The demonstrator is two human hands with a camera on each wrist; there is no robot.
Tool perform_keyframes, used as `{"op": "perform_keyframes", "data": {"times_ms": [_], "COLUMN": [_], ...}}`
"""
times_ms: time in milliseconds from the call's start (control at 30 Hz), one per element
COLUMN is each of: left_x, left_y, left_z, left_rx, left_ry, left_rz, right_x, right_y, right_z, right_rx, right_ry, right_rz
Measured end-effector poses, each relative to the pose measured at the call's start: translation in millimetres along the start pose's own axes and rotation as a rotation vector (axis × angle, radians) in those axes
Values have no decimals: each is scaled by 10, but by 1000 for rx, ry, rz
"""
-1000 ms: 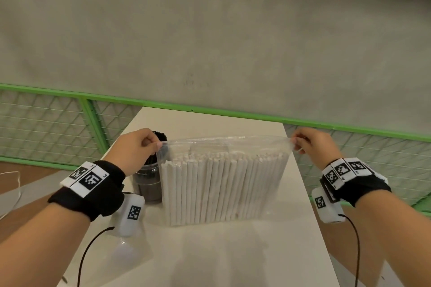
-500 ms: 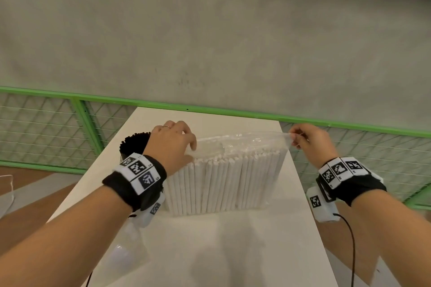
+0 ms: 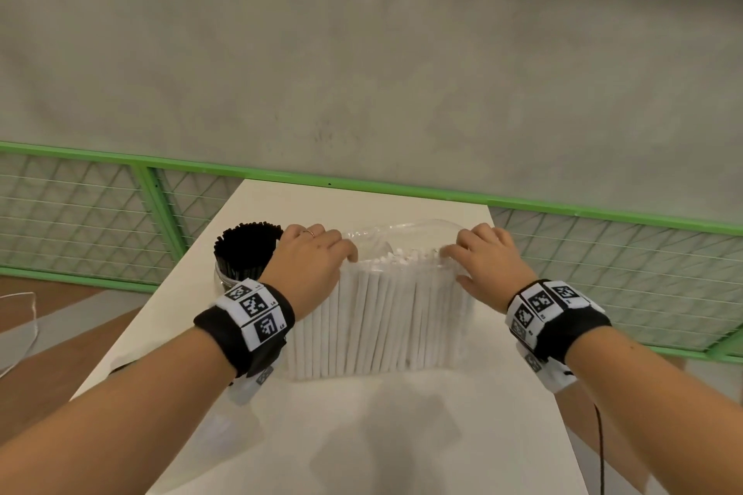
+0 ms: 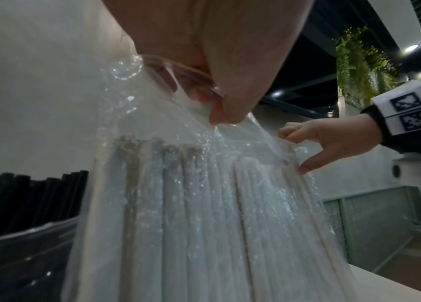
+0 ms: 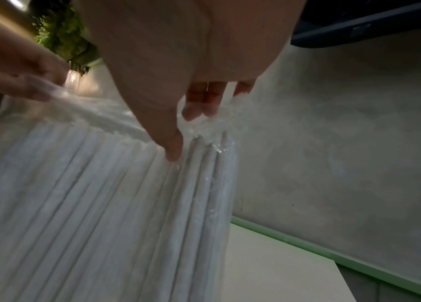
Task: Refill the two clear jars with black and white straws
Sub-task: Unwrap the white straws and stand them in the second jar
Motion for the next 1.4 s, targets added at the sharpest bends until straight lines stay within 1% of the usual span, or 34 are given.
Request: {"op": "perform_keyframes", "data": {"times_ms": [67, 167, 233, 333, 400, 467, 567, 633, 733, 800, 867, 933, 1000, 1033, 1100, 1133, 1233, 1267, 1333, 1400], "left_x": [26, 56, 84, 42, 26, 9, -16, -39, -102, -124, -117, -128, -142, -156, -191, -216, -320, -344, -342, -280], "left_y": [64, 176, 278, 437, 446, 396, 282, 223, 197, 214, 223, 253, 267, 269, 281, 283, 293, 301, 328, 326], "left_z": [29, 43, 61, 166, 170, 146, 104, 152, 369, 486, 555, 607, 611, 601, 569, 530, 365, 336, 329, 358], "left_rx": [-20, -51, -93, -219, -222, -179, -117, -155, -372, -444, -455, -468, -464, -458, -458, -437, -321, -312, -362, -405], "left_ry": [-18, -31, -35, -20, -54, -45, -22, -32, -57, -37, 11, 36, 93, 130, 194, 226, 322, 332, 297, 225], "left_rz": [27, 5, -2, -66, -98, -137, -194, -216, -296, -350, -361, -366, -384, -396, -425, -443, -495, -501, -486, -418], "right_x": [15, 6, -12, -53, -76, -76, -54, -49, -7, 52, 69, 52, 31, 29, 27, 31, 23, -3, -76, -119], "right_y": [-13, 49, 131, 303, 411, 466, 502, 522, 549, 527, 488, 460, 479, 497, 514, 515, 518, 526, 554, 574], "right_z": [-70, -69, -38, 6, 24, 34, 67, 86, 98, 139, 207, 326, 457, 518, 569, 557, 491, 465, 458, 469], "right_rx": [67, 94, 104, 117, 111, 127, 161, 122, 94, 29, -86, -207, -319, -350, -368, -360, -369, -393, -436, -431], "right_ry": [37, 43, -9, -129, -269, -393, -466, -486, -449, -458, -532, -723, -907, -972, -1073, -1116, -1214, -1238, -1249, -1203], "right_rz": [7, -5, -36, -56, -24, 32, 116, 167, 275, 354, 382, 416, 502, 539, 573, 564, 466, 432, 392, 405]}}
Point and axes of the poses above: each hand's wrist, its own y-axis away from the middle knuckle, its own z-axis out of the palm, x = y × z, the point moved 7 cm from there along -y, towards the middle knuckle, and after that the axes turned 15 degrees about y, right-handed, at the moved point
